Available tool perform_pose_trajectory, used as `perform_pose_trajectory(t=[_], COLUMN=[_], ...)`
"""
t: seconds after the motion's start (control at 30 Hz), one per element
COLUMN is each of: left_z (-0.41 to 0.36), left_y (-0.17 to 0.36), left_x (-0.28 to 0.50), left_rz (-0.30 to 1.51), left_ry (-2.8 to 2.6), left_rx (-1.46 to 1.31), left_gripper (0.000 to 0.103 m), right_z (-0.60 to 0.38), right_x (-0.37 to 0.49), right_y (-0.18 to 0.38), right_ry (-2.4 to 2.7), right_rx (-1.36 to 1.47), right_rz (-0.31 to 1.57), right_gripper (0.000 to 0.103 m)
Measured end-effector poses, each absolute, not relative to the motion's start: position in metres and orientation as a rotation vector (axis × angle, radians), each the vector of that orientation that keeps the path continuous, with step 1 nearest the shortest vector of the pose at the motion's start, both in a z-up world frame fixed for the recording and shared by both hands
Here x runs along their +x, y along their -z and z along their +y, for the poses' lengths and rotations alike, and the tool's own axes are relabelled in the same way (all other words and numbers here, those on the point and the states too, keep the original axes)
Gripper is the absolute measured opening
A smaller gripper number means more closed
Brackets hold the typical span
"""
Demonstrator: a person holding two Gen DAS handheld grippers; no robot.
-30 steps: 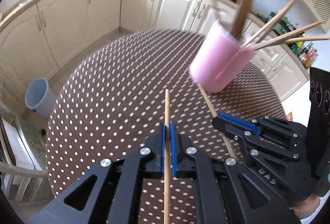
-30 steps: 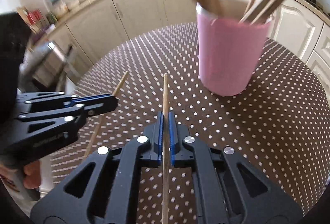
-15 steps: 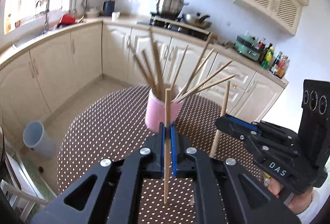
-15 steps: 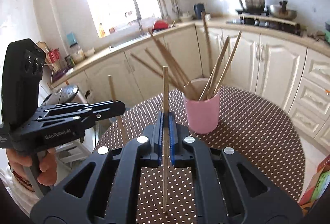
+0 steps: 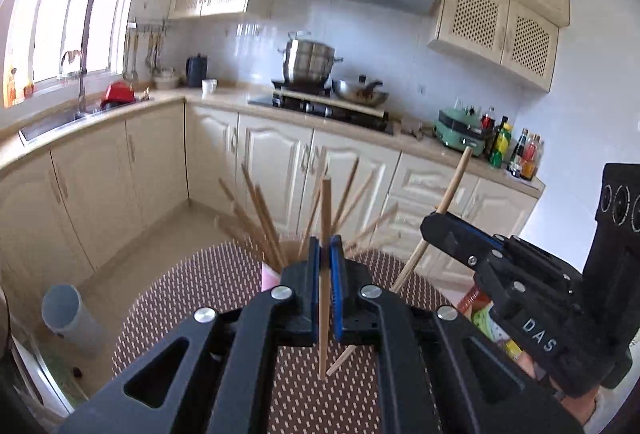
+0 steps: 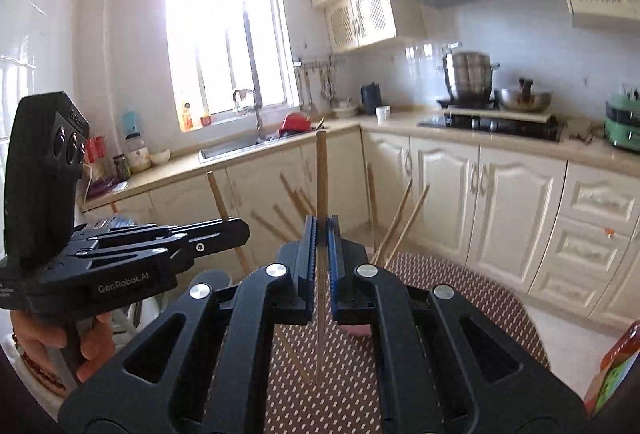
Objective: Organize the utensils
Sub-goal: 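Raise both held chopsticks and insert them into the pink cup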
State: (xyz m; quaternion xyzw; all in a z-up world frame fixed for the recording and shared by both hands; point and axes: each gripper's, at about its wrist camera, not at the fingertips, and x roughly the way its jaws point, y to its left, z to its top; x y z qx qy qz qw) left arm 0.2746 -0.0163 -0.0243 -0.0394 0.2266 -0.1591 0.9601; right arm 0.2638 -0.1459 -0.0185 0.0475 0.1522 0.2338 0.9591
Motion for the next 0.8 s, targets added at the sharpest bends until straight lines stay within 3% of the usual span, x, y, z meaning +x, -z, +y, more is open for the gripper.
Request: perform_pose_trajectory(t=[0.43,0.8], left_z=[-0.024,-0.026], left_y=[-0.024,-0.002], left_x=[0.31,0.335], left_rz=[0.281,0.267], left_ry=[0.267,0.235], left_rx=[-0.099,-0.08], left_gripper=[0.006,0.006], right_z=[-0.129,-0.122], right_x=[0.298,0.316], right_y=[-0.016,-0.001], right_ry=[-0.382,-0.367], right_rx=[0.046,0.019], right_rz=[0.129,0.126], right_gripper=[0.006,0.006])
